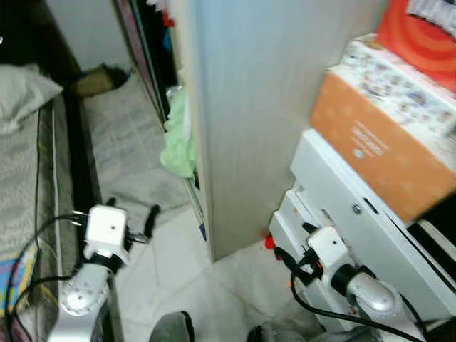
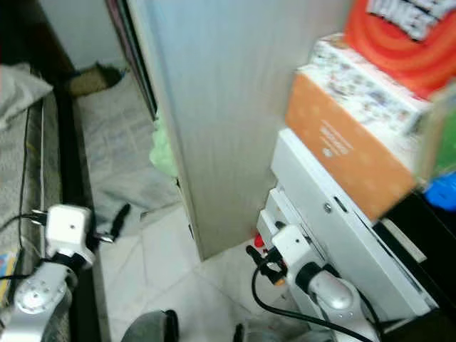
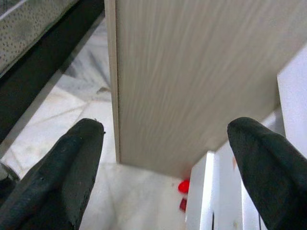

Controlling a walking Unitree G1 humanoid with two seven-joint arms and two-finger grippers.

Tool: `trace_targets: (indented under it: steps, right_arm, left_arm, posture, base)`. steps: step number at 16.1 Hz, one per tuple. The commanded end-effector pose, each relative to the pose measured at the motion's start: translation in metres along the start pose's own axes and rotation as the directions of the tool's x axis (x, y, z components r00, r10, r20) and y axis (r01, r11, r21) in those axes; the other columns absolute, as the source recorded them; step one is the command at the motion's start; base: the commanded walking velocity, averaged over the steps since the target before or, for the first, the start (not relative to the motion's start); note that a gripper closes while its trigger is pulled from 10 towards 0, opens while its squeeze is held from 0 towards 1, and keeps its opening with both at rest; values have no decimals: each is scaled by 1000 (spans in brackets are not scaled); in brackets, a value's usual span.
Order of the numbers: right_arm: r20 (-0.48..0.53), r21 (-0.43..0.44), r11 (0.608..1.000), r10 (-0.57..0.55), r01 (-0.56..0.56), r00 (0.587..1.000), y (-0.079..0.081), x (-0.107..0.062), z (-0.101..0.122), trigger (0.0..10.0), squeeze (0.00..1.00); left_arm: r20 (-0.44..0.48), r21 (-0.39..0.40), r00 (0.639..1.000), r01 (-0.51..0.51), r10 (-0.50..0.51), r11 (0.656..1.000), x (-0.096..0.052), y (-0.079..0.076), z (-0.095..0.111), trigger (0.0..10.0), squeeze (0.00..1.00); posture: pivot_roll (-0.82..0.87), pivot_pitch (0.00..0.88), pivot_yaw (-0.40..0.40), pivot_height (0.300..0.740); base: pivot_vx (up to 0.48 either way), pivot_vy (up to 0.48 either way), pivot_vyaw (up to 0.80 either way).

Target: Clean up the room

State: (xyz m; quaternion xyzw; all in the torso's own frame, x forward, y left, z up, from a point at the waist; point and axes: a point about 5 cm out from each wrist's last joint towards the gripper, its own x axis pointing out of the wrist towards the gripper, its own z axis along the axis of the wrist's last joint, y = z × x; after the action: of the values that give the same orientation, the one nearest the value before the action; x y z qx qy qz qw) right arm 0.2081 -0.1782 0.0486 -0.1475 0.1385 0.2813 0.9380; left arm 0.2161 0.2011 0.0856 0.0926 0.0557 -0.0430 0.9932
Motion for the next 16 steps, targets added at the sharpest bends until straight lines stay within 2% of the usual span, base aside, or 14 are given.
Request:
trace_targets:
  steps: [1, 4, 6, 7, 10, 13, 16]
  right_arm:
    - [15, -7, 1000, -6, 6, 1000, -1, -1, 1, 10000, 0]
    - [62, 28, 999, -25, 23, 998, -3, -2, 9, 10000, 0]
    - [83, 36, 999, -5, 2, 997, -4, 0, 15, 10000, 0]
    - [85, 34, 999, 30, -33, 996, -4, 2, 18, 10000, 0]
    - [42, 13, 987, 160, -161, 986, -2, 4, 19, 10000, 0]
    - [-4, -24, 937, 349, -349, 937, 4, 1, 25, 10000, 0]
    - [41, -40, 902, 431, -429, 902, 12, 2, 47, 10000, 0]
  left_arm:
    - [-15, 17, 1000, -26, 26, 1000, -1, 5, -3, 10000, 0]
    - [-10, 34, 996, -93, 94, 995, -2, 12, -3, 10000, 0]
    - [-9, 27, 996, -85, 85, 996, -1, 11, -2, 10000, 0]
    - [-11, 3, 998, -57, 57, 998, -1, 8, -1, 10000, 0]
    - [-13, -5, 999, -34, 34, 999, -1, 5, -2, 10000, 0]
    - [-5, 3, 1000, -26, 26, 1000, -1, 5, -1, 10000, 0]
    - [-4, -4, 1000, -21, 21, 1000, -1, 4, -1, 10000, 0]
  posture:
    - [-4, 123, -33, 740]
    - [-4, 124, -30, 740]
    - [-4, 124, -30, 740]
    - [-4, 124, -30, 740]
    - [-2, 124, -29, 740]
    - [-2, 126, -32, 740]
    - [1, 126, -32, 740]
  base:
    - [0, 0, 800]
    - [0, 0, 800]
    - [0, 0, 800]
    - [0, 0, 800]
    - [0, 0, 800]
    - [0, 0, 800]
    - [0, 0, 800]
